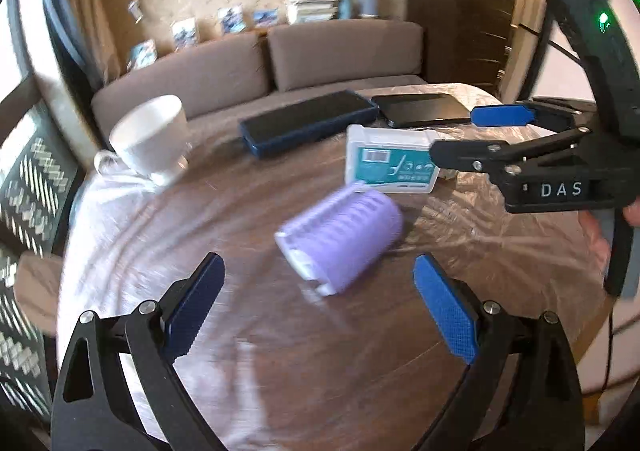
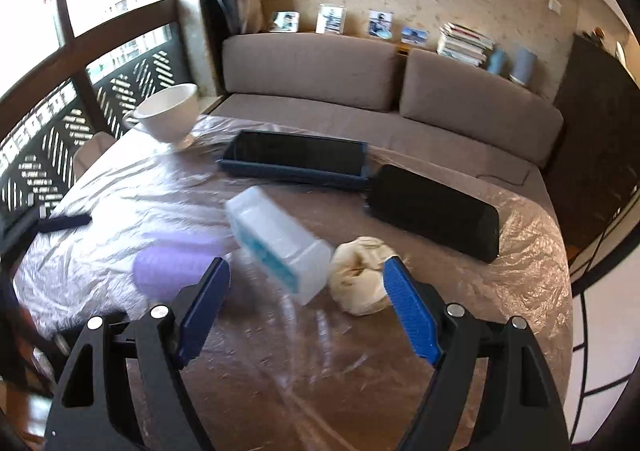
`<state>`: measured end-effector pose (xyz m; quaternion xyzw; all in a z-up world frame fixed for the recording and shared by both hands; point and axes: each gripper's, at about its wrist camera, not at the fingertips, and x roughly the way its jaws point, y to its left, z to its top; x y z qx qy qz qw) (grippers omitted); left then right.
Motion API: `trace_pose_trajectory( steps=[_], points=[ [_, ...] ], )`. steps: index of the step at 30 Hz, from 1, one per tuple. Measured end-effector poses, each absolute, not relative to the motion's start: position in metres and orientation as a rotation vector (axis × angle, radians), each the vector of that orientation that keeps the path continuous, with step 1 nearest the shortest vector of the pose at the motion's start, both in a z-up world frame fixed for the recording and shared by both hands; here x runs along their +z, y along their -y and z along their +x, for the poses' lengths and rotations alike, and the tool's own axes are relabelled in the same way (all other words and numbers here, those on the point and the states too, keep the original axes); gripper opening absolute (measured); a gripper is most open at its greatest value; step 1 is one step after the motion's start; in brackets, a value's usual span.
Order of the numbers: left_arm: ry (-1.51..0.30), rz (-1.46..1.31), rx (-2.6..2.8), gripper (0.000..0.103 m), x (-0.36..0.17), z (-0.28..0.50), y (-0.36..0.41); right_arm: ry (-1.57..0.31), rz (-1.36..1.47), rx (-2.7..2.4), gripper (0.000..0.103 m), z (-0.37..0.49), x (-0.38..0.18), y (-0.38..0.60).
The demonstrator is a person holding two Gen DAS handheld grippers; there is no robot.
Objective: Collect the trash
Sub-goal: 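Move the left tool to the purple hair roller while the right tool reaches the teal-labelled plastic box, then grasp the purple hair roller with the left tool while the right tool grasps the plastic box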
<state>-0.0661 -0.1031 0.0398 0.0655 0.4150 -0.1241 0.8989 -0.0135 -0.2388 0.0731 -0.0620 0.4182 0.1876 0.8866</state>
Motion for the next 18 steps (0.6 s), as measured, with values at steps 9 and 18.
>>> trace_pose_trajectory(
  steps=[9, 18],
  points=[
    [-0.873, -0.004, -0.066, 0.097, 0.023, -0.044, 0.120, -0.883, -0.216, 0.504, 0.073, 0.000, 0.059, 0.216],
    [-0.911, -0.042, -0.058, 0.097, 0.015, -0.035, 0.093, -0.932, -0.214, 0.580, 0.049, 0.010, 0.053, 0.207]
  ],
)
